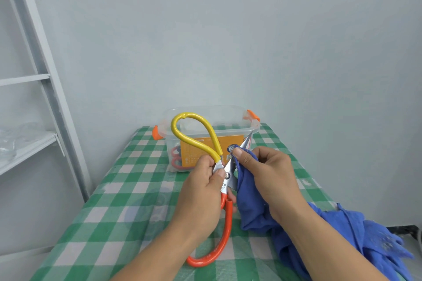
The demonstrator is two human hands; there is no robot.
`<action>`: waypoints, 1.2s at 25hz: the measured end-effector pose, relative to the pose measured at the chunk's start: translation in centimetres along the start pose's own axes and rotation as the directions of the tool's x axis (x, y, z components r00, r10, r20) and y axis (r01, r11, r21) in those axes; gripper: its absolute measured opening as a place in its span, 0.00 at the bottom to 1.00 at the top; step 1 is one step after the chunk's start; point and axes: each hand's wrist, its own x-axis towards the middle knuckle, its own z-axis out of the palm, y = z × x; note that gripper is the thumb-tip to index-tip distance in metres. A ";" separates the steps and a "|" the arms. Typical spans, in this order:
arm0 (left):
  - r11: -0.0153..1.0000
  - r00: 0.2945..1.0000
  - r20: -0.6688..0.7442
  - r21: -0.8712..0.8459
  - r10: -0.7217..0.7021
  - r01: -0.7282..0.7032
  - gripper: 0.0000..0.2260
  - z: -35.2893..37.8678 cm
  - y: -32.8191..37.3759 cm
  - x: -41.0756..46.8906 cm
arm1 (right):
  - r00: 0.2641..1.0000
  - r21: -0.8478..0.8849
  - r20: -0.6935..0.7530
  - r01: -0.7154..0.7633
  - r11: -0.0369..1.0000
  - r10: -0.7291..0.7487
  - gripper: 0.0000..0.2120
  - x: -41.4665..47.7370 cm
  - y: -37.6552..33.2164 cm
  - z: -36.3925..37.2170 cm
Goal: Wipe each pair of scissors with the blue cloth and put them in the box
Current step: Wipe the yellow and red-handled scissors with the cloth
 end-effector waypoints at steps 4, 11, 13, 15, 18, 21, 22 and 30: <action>0.997 1.000 -0.002 -0.069 -0.014 0.014 0.04 0.0 0.3 -0.3 | 1.000 0.055 -0.021 0.018 0.998 -0.017 0.23 0.0 -0.1 -0.2; 0.996 0.999 0.031 -0.086 -0.016 0.018 0.06 -0.4 0.1 -0.1 | 0.992 0.042 0.115 0.051 0.998 -0.055 0.24 -0.7 -0.6 -0.6; 0.994 0.998 0.046 -0.102 -0.032 0.036 0.06 -0.3 0.1 -0.2 | 0.988 -0.042 0.157 0.019 0.999 -0.012 0.26 -0.7 -0.2 -0.2; 0.996 0.998 0.055 -0.082 -0.042 0.047 0.06 -0.2 -0.1 -0.2 | 0.988 -0.074 0.151 -0.018 0.997 0.029 0.25 -0.7 0.1 0.1; 0.997 0.997 0.050 -0.047 -0.051 0.054 0.06 -0.2 -0.3 -0.1 | 0.987 -0.047 0.158 -0.026 0.999 0.033 0.19 -0.7 0.2 0.3; 0.998 0.997 0.073 -0.053 -0.019 0.023 0.06 0.0 -0.1 0.0 | 0.997 -0.059 0.073 0.020 0.998 -0.016 0.22 -0.5 0.1 -0.1; 0.999 0.996 0.084 -0.044 -0.010 0.014 0.06 0.1 -0.1 0.0 | 0.999 -0.054 0.035 0.034 0.998 -0.032 0.24 -0.3 0.0 -0.3; 0.998 0.997 0.078 -0.064 0.022 -0.017 0.05 0.2 0.3 -0.5 | 0.990 0.005 -0.057 0.127 0.992 -0.126 0.30 -0.1 -0.5 -0.8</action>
